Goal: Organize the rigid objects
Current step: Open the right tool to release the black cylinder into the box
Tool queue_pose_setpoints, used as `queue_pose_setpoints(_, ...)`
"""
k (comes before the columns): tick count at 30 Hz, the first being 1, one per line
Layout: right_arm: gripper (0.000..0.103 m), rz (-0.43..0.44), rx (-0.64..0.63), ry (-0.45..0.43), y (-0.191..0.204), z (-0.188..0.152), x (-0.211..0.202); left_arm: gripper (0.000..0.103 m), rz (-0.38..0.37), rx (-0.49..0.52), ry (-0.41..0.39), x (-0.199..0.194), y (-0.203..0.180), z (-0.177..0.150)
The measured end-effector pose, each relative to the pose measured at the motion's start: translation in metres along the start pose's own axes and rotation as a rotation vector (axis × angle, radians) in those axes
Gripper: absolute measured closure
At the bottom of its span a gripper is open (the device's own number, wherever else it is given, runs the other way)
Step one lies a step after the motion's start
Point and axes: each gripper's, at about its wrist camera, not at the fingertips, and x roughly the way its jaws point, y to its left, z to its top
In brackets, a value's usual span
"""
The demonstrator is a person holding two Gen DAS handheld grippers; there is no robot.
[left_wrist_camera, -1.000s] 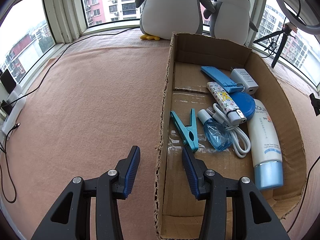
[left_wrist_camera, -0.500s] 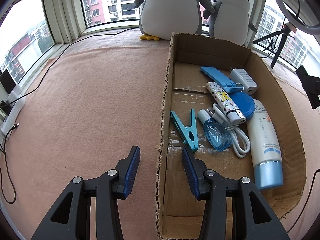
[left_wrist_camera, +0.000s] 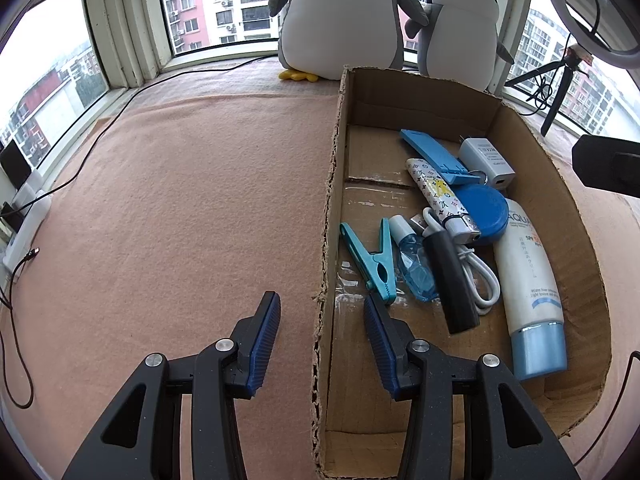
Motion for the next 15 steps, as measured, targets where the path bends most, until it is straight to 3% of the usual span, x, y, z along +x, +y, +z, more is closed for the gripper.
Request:
queue_pose_setpoints(5, 0.070, -0.003, 0.007, 0.001, 0.000, -0.002, -0.002, 0.055, 0.002, 0.001, 0.000, -0.001, -0.001, 0.000)
queue_pose_setpoints(8, 0.059, -0.012, 0.008, -0.004, -0.001, -0.005, -0.004, 0.055, 0.000, 0.000, 0.001, -0.002, 0.000, -0.001)
queue_pose_setpoints(15, 0.051, -0.041, 0.020, -0.026, -0.005, -0.011, -0.017, 0.055, 0.006, 0.004, -0.028, -0.017, 0.000, 0.003)
